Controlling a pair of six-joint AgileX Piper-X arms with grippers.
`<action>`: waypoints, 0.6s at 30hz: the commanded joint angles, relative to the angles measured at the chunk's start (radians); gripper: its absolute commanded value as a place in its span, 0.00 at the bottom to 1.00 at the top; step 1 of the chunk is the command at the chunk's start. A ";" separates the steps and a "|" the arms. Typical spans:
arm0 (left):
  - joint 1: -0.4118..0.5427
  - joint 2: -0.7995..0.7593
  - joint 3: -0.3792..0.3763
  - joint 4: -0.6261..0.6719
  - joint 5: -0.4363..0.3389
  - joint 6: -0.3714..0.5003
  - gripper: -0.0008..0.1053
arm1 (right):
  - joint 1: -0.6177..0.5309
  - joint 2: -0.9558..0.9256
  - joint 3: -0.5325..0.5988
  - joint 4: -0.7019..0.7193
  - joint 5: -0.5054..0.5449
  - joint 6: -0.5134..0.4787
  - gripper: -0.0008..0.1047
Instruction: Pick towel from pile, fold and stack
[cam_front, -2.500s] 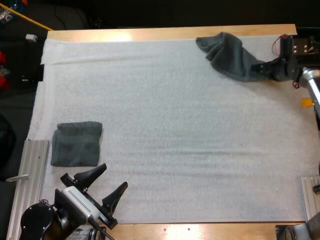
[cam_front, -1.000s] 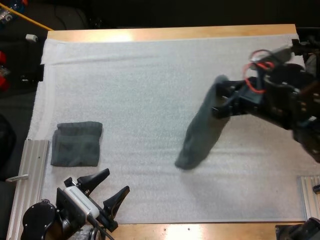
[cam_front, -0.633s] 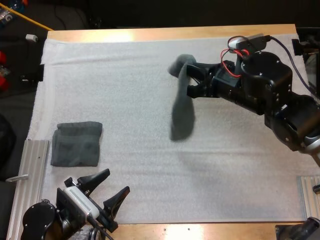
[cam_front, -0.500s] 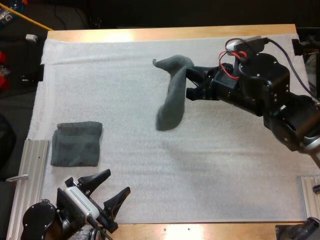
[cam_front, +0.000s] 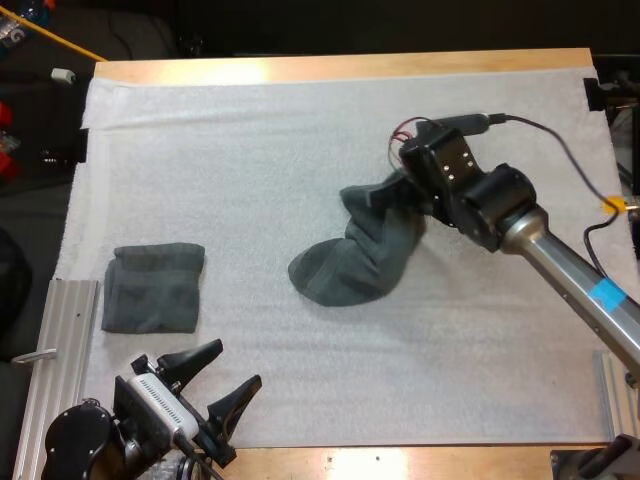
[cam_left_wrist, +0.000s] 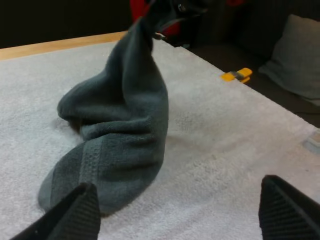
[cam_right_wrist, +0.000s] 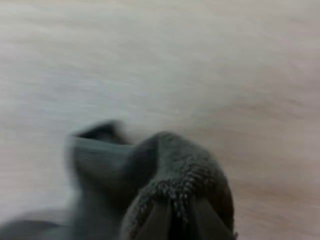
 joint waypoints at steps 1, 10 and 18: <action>-0.005 0.002 -0.005 -0.004 0.018 -0.003 0.62 | -0.016 -0.019 -0.007 0.032 0.057 -0.011 0.10; -0.005 0.002 -0.005 -0.003 0.016 -0.003 0.62 | -0.117 -0.092 -0.007 0.152 0.108 -0.071 0.79; -0.005 0.002 -0.005 -0.003 0.016 -0.003 0.62 | -0.146 -0.190 -0.007 0.228 0.092 -0.073 0.64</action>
